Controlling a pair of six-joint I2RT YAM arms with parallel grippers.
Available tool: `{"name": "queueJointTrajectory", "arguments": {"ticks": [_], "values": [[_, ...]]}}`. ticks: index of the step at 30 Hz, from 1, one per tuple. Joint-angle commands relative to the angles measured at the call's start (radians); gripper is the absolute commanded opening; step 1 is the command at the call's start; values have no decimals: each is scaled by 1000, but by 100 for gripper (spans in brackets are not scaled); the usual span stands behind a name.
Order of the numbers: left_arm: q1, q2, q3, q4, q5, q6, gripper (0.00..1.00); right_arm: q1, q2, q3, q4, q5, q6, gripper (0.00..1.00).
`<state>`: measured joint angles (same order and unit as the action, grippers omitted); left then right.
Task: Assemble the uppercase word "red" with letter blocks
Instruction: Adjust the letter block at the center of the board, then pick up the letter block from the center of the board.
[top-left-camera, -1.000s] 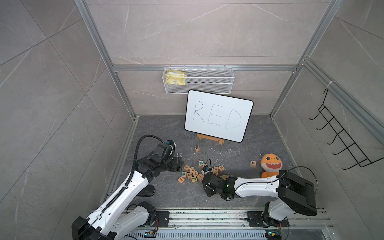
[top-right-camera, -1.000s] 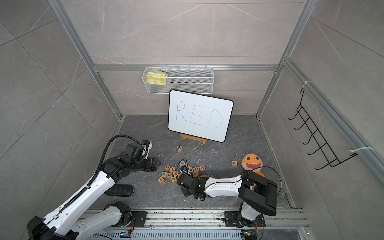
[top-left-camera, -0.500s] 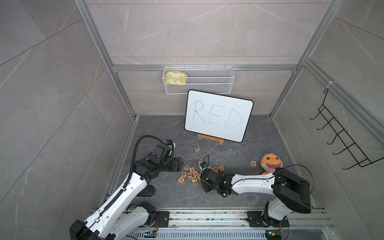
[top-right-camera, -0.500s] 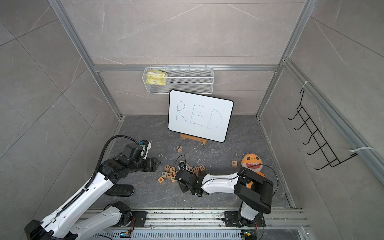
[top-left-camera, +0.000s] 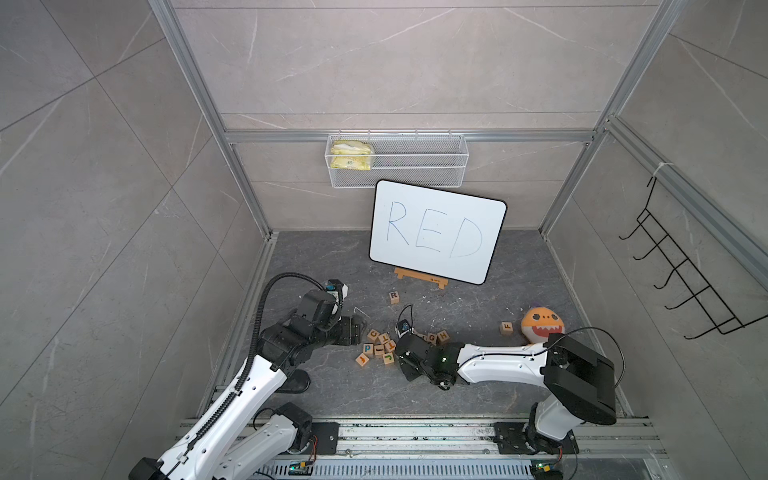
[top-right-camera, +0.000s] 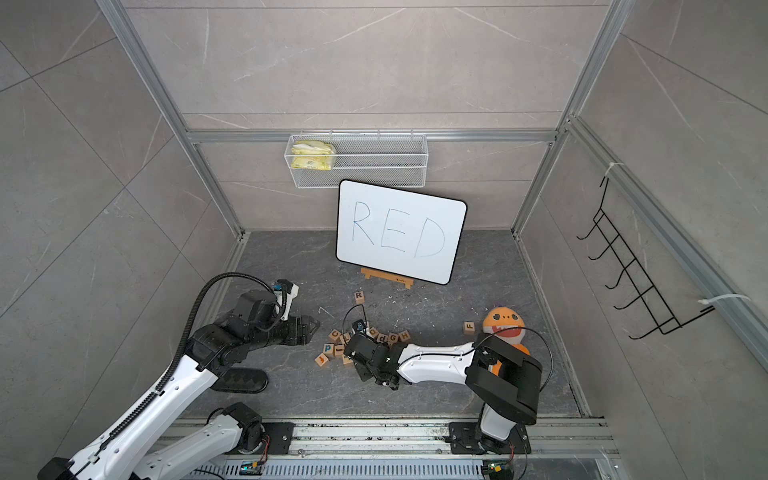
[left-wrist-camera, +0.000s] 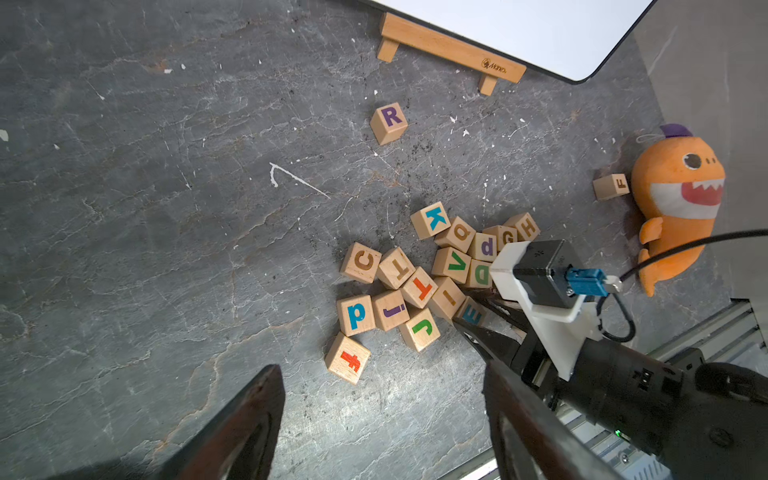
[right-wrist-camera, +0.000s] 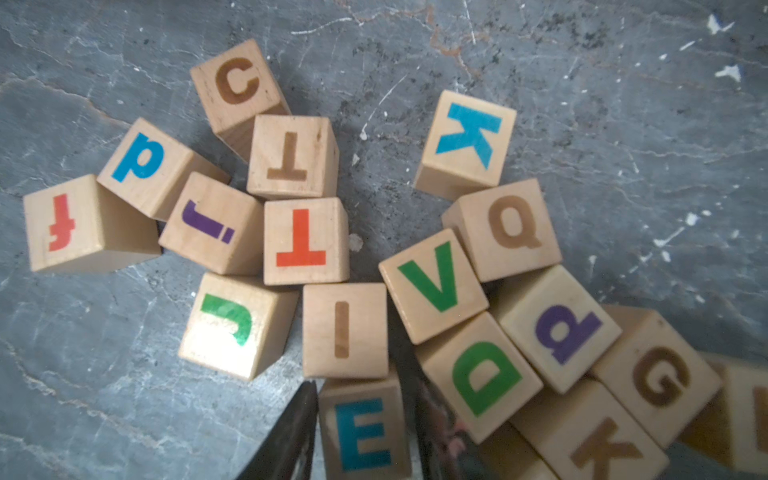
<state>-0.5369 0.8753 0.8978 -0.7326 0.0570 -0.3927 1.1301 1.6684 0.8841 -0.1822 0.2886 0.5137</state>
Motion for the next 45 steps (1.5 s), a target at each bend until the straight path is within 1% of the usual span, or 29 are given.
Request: {"name": "queueJointTrajectory", "arguments": {"ticks": [1, 7, 12, 24, 30, 33, 37, 39, 42, 45], "values": [[-4, -17, -14, 15, 8, -5, 79, 3, 36, 34, -58, 31, -16, 43], [-4, 17, -2, 4, 53, -10, 79, 7, 43, 48, -60, 12, -22, 38], [-4, 27, 0, -2, 62, -12, 79, 11, 47, 59, -79, 12, -13, 37], [-3, 49, 6, -6, 124, -10, 79, 23, 66, 81, -101, 14, 12, 35], [-4, 52, 7, -12, 122, -10, 79, 22, 82, 83, -105, 6, 20, 37], [-4, 50, 7, -13, 116, -10, 79, 24, 89, 95, -122, 4, 21, 36], [-2, 48, 7, -13, 112, -10, 79, 28, 72, 88, -129, 30, 19, 34], [-3, 49, 7, -14, 109, -10, 79, 28, 65, 91, -136, 21, 19, 31], [-3, 52, 10, -20, 98, -9, 79, 39, 32, 87, -144, 22, 25, 19], [-4, 49, 10, -19, 89, -10, 79, 42, -40, 75, -176, 30, 44, 18]]}}
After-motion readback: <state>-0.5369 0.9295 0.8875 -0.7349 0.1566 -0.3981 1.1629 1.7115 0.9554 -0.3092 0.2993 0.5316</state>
